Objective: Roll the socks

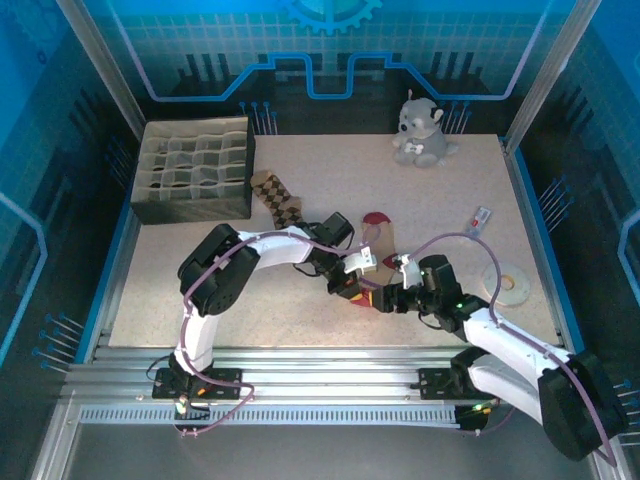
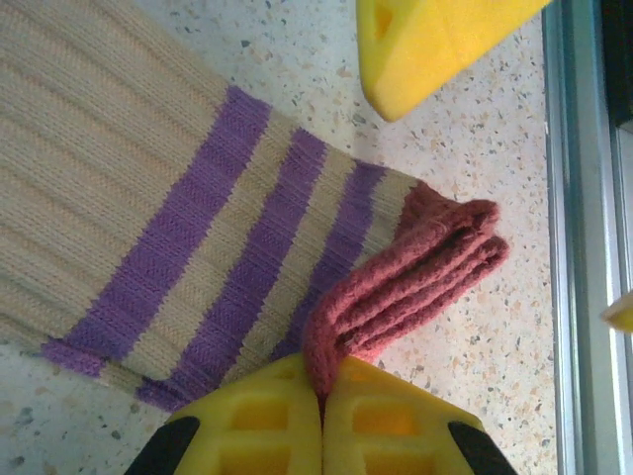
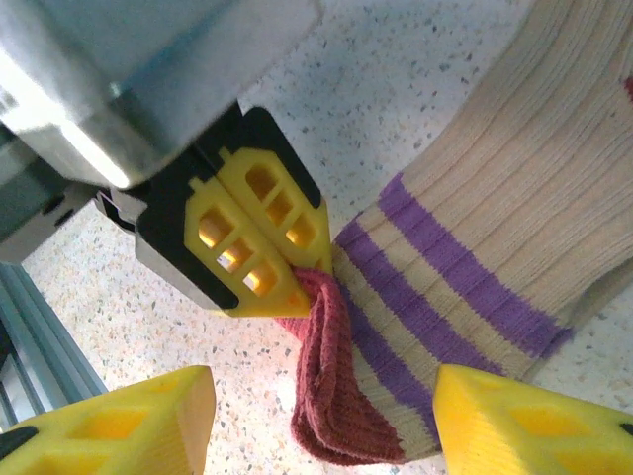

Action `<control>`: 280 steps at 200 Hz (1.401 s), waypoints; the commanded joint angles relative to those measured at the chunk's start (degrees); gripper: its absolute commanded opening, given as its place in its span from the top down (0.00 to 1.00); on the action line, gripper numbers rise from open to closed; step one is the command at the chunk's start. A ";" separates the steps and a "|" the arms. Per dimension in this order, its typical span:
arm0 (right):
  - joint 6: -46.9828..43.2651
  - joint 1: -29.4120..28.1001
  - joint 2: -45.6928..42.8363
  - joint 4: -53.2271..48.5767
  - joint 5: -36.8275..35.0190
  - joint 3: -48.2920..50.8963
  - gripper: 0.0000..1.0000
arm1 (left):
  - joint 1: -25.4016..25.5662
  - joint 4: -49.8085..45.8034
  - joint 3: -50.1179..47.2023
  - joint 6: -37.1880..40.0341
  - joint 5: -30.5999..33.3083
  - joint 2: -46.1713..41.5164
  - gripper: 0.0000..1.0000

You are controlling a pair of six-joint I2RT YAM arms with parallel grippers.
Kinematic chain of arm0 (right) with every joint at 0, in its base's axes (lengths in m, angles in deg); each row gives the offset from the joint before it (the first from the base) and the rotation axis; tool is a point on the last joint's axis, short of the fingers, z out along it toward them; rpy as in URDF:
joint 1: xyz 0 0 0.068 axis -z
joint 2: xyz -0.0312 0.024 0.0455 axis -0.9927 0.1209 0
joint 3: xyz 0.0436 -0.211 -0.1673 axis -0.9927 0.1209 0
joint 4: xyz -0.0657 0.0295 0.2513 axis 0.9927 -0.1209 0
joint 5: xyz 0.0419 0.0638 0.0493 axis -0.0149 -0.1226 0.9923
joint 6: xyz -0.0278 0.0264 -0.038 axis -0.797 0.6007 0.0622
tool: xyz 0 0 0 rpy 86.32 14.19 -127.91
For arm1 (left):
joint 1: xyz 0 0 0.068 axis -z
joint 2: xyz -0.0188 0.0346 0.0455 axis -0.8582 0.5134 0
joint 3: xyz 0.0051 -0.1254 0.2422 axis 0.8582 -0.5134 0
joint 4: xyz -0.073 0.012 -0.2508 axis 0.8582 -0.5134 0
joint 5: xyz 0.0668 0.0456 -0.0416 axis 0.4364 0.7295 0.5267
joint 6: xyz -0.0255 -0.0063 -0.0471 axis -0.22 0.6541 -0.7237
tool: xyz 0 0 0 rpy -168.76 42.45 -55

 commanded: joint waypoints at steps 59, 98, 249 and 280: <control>0.78 -1.57 4.18 6.02 2.30 -0.61 0.40 | -1.46 -2.61 3.21 -4.41 -3.52 2.76 1.00; 0.93 -3.66 5.90 4.49 -1.27 -0.77 0.42 | -2.79 -2.71 3.20 -4.92 -4.31 2.85 1.00; 12.46 -4.15 9.04 -4.13 -15.54 -2.01 1.00 | -3.02 16.11 -9.73 -0.06 -2.59 -5.57 0.76; 13.10 -3.89 11.64 -7.19 -16.36 -3.50 1.00 | -3.05 20.90 -13.61 2.36 -0.37 -8.99 0.69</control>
